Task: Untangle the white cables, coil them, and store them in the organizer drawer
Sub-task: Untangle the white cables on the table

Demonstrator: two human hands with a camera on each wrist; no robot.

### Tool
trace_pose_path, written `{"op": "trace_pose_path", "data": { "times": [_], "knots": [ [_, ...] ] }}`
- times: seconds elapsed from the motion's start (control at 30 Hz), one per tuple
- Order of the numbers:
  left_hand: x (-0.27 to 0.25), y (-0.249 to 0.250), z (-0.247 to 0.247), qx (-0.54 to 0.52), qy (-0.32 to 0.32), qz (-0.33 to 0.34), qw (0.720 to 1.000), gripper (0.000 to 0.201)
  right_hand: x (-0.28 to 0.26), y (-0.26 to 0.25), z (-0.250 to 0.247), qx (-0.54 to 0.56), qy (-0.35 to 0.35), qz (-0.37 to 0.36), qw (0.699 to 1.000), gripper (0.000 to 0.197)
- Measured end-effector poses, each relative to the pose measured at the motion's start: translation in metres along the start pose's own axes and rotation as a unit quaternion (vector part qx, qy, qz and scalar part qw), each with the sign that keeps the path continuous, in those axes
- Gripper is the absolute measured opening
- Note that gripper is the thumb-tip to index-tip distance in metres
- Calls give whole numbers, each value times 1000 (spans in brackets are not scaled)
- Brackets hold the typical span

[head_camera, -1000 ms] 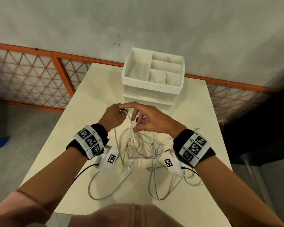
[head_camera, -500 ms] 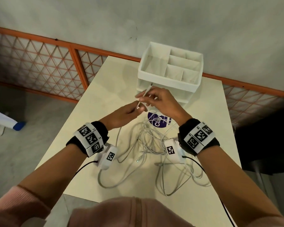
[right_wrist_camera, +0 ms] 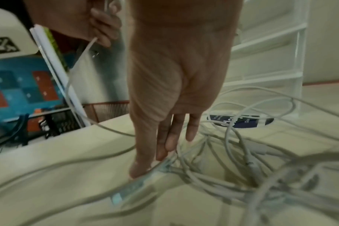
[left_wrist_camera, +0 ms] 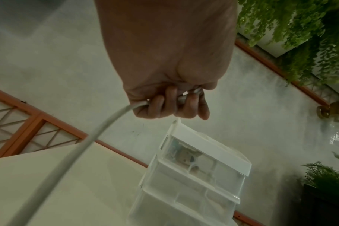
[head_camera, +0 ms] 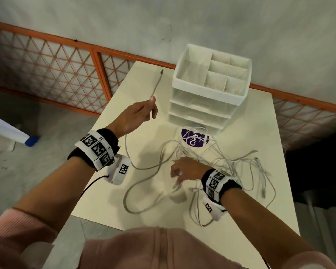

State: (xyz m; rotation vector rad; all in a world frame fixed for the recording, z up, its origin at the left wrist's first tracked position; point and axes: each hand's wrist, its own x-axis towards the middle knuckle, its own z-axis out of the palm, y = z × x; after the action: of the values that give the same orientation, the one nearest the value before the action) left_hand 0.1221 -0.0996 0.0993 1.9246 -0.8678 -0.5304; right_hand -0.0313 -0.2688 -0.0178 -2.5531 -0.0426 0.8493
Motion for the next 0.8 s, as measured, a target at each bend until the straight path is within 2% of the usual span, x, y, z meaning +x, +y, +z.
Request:
{"op": "trace_pose_path", "data": {
  "times": [0.13,0.23,0.37,0.47,0.57,0.7,0.8],
  "knots": [
    [-6,-3,12,-15,-36,-26,999,59,-5,5,4,-116,29,10,993,28],
    [-11,-6,24,-7,-60,-42,997,56,-8,9,9,-99,63,8,993,24],
    [-17,-10,34,-9,-77,-55,995,54,-7,7,11,-98,51,15,994,30],
    [-20,-13,37,-7,-81,-48,996,53,-4,4,14,-121,56,9,991,19],
    [-24,-16,37,6,-82,-46,996,51,-5,5,18,-97,89,-20,991,14],
    [-28,-22,37,5,-80,-50,996,51,-10,10,18,-57,34,-40,997,13],
    [-30,-26,39,3,-78,-53,996,50,-11,11,15,-58,-2,-35,998,24]
  ]
}}
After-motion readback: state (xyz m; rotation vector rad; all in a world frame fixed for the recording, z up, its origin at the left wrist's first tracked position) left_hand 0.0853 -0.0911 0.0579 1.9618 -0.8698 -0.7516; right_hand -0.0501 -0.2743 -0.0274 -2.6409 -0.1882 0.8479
